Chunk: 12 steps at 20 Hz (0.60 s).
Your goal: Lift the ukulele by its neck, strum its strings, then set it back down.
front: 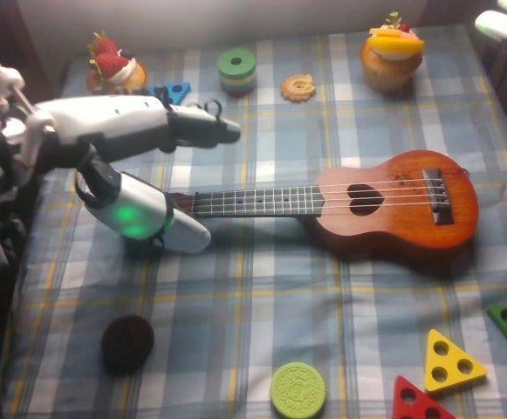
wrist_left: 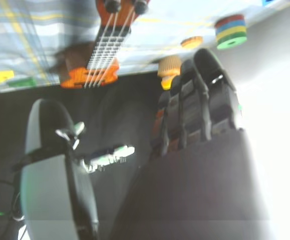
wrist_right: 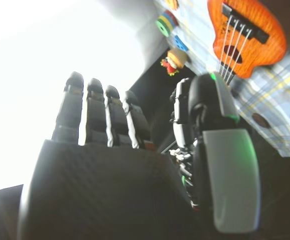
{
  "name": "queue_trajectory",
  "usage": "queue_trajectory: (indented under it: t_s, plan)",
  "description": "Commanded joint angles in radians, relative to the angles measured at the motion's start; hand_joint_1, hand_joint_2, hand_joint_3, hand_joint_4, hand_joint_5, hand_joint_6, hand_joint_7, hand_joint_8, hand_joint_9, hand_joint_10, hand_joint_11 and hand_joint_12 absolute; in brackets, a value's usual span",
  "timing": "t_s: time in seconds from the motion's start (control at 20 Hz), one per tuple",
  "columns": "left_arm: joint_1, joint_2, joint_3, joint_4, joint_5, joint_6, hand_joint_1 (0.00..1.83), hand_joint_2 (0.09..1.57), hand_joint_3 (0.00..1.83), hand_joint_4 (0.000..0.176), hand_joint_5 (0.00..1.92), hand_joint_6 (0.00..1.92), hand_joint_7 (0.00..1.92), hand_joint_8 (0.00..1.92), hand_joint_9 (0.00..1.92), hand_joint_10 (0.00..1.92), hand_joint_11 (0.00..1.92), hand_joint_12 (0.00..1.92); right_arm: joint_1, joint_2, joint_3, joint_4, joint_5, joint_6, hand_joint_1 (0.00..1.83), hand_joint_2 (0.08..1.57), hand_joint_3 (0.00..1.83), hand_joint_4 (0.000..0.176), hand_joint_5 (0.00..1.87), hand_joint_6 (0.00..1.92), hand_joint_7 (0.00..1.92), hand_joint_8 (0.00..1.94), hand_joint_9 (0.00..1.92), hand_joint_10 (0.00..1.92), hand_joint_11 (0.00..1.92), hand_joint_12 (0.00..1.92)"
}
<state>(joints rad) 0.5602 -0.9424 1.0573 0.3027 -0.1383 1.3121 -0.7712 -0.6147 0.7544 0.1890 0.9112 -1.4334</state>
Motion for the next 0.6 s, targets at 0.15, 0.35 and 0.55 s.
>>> queue_trajectory:
  t_s: [0.15,0.35,0.55]
  plan:
    - [0.010,-0.059,0.024,-0.177,-0.054,0.213,0.86,1.05,0.00,0.061,0.32,0.10,0.35,0.04,0.19,0.22,0.00,1.01,0.001,0.009,-0.003,-0.006,0.148,0.005,0.66,1.28,0.01,0.000,0.00,0.00,0.00,0.00,0.00,0.00,0.00,0.00]
    - [0.038,-0.106,0.058,-0.260,-0.049,0.282,0.87,1.10,0.00,0.058,0.09,0.82,0.31,0.23,0.02,0.82,0.00,1.10,-0.002,0.014,-0.003,-0.001,0.148,0.008,0.59,1.28,0.01,0.000,0.00,0.00,0.00,0.00,0.00,0.00,0.00,0.00]
    - [0.072,-0.147,0.078,-0.552,-0.051,0.585,1.05,1.08,0.00,0.000,0.25,1.52,0.24,1.54,0.18,1.72,0.00,1.91,-0.003,0.014,-0.003,0.000,0.148,0.011,0.58,1.29,0.01,0.000,0.00,0.00,0.00,0.00,0.00,0.00,0.00,0.00]
